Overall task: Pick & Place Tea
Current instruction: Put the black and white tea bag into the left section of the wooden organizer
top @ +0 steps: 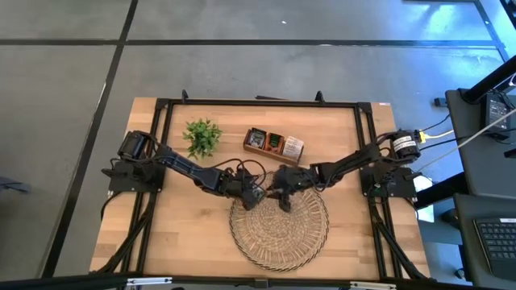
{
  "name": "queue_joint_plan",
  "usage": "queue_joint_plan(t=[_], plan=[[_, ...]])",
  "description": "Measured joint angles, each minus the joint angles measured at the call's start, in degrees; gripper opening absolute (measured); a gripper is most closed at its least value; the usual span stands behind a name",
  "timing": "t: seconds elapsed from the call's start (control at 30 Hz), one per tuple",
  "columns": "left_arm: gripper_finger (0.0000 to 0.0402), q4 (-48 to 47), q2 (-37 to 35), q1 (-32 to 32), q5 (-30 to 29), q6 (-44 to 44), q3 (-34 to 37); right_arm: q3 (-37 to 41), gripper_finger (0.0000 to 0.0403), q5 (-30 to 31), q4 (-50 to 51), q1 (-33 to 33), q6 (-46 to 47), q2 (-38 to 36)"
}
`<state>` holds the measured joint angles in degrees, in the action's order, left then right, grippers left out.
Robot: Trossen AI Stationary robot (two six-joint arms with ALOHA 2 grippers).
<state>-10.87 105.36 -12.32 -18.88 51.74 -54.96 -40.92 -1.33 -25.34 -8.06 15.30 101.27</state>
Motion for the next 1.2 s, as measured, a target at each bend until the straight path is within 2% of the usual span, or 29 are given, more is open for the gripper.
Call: queue_joint_plan(t=[0.1,0.2,0.27,0.43,0.73,0.87,1.2], plan=[[0.0001,0.2,0.0,0.0,0.0,1.0,0.0,-0.9,0.0141,-2.5,2.5,1.0,15.3,0.0],[0.0002,0.6,0.1,0.0,-0.2,1.1,0.1,-1.4,0.0141,-7.7,2.9,1.5,21.4,0.0],[0.0002,0.7,0.1,0.0,-0.3,1.4,0.1,-1.5,0.0141,-8.9,3.1,1.5,25.2,0.0],[0.0002,0.8,0.1,0.0,-0.2,3.6,0.1,-1.4,0.0141,-8.8,4.6,1.6,32.5,0.0],[0.0002,2.4,0.3,-0.1,1.2,6.2,0.2,-1.4,0.0145,-7.5,5.9,1.6,35.6,0.0],[0.0003,3.2,0.3,-0.1,1.3,6.2,0.2,-1.4,0.0174,-7.4,7.0,1.5,38.6,0.0],[0.0002,3.4,0.3,-0.1,1.2,6.2,0.2,-1.4,0.0291,-3.8,6.2,0.8,44.7,0.0]])
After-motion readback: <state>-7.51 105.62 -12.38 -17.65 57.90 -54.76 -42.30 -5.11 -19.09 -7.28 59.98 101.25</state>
